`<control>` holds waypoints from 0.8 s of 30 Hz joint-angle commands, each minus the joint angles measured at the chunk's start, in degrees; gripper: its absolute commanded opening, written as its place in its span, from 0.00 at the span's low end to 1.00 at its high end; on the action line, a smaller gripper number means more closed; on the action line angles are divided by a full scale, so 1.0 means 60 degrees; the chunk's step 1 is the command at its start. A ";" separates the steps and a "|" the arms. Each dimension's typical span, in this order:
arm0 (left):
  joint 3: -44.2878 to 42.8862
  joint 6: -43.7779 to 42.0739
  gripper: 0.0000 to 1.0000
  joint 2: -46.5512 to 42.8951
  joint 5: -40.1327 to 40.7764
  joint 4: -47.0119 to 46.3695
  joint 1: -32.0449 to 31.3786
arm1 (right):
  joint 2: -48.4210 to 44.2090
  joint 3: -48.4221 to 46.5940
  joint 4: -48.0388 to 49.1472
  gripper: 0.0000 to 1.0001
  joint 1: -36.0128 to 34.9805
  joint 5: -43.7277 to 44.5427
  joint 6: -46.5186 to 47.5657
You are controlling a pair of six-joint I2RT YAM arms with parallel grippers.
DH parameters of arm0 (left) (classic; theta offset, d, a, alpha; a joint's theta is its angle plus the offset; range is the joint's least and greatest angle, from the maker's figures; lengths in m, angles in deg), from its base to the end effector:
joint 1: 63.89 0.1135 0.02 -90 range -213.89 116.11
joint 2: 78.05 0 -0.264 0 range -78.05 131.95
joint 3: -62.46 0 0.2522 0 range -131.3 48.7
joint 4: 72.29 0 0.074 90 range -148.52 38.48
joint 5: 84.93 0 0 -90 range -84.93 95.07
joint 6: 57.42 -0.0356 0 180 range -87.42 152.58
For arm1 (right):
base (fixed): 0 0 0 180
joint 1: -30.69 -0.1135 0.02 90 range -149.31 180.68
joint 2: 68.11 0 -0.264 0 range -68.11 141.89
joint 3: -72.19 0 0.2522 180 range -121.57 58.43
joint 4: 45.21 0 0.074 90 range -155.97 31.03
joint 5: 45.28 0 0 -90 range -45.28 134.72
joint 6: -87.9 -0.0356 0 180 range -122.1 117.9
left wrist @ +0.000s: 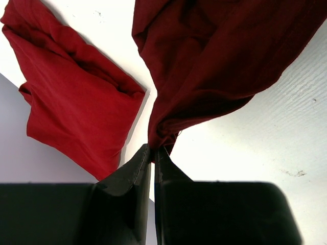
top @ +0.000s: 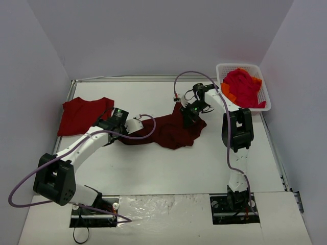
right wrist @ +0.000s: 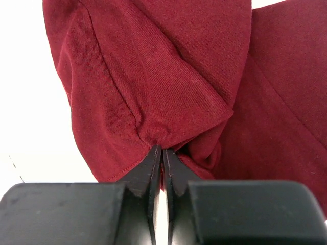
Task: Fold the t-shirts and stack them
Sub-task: Flatten out the tshirt
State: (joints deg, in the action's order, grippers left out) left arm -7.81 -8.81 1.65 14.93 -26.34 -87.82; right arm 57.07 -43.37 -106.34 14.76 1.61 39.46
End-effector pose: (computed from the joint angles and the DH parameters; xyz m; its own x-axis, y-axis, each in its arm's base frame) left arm 0.2617 -0.1094 0.2422 -0.3589 0.8719 -0.3331 0.7304 0.4845 0.4814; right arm 0.4296 0.1479 0.1927 -0.4026 -0.6186 -0.6747 -0.9143 0.3071 0.2641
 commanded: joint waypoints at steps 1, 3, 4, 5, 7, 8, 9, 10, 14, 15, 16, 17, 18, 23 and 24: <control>-0.0059 0.0159 0.02 -0.0041 -0.0092 -0.0017 0.0061 | -0.0049 -0.0041 -0.0454 0.00 -0.0042 -0.0197 0.0016; -0.0044 0.0159 0.02 -0.0027 -0.0092 -0.0032 0.0061 | -0.0034 -0.0026 -0.0439 0.00 -0.0042 -0.0183 0.0016; -0.0030 0.0174 0.02 -0.0041 -0.0092 -0.0032 0.0061 | -0.0049 -0.0011 -0.0468 0.00 -0.0042 -0.0197 0.0002; -0.0044 0.0174 0.02 -0.0041 -0.0092 -0.0032 0.0061 | -0.0063 0.0018 -0.0483 0.00 -0.0042 -0.0226 0.0016; -0.0030 0.0174 0.02 -0.0041 -0.0121 -0.0032 0.0061 | -0.0005 0.0033 -0.0599 0.13 -0.0042 -0.0314 0.0031; -0.0015 0.0189 0.02 -0.0041 -0.0121 -0.0032 0.0061 | 0.0024 0.0018 -0.0687 0.17 -0.0056 -0.0373 0.0147; -0.0030 0.0174 0.02 -0.0041 -0.0121 -0.0032 0.0076 | 0.0082 -0.0011 -0.0790 0.22 -0.0056 -0.0402 0.0192; -0.0015 0.0174 0.02 -0.0027 -0.0121 -0.0018 0.0061 | 0.0112 0.0003 -0.0907 0.28 -0.0056 -0.0417 0.0236; 0.0014 0.0145 0.02 -0.0012 -0.0136 -0.0061 0.0076 | 0.0215 0.0077 -0.0995 0.34 -0.0056 -0.0519 0.0368; 0.0014 0.0145 0.02 -0.0027 -0.0121 -0.0061 0.0076 | 0.0273 0.0077 -0.1068 0.32 -0.0071 -0.0578 0.0441; -0.0015 0.0145 0.02 -0.0012 -0.0136 -0.0047 0.0076 | 0.0302 0.0048 -0.1113 0.32 -0.0071 -0.0607 0.0470; -0.0001 0.0145 0.02 -0.0012 -0.0121 -0.0047 0.0076 | 0.0317 0.0033 -0.1171 0.32 -0.0071 -0.0651 0.0500; -0.0015 0.0145 0.02 0.0002 -0.0121 -0.0047 0.0090 | 0.0375 -0.0025 -0.1317 0.32 -0.0100 -0.0680 0.0645; 0.0000 0.0145 0.02 0.0061 -0.0136 -0.0061 0.0105 | 0.0391 -0.0055 -0.1406 0.10 -0.0159 -0.0695 0.0749; -0.0015 0.0130 0.02 0.0076 -0.0136 -0.0061 0.0105 | 0.0362 -0.0055 -0.1406 0.06 -0.0159 -0.0681 0.0749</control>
State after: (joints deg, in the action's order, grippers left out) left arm -7.72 -8.72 1.94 14.30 -26.34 -87.75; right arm 59.54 -43.28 -110.56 14.39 -0.84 42.92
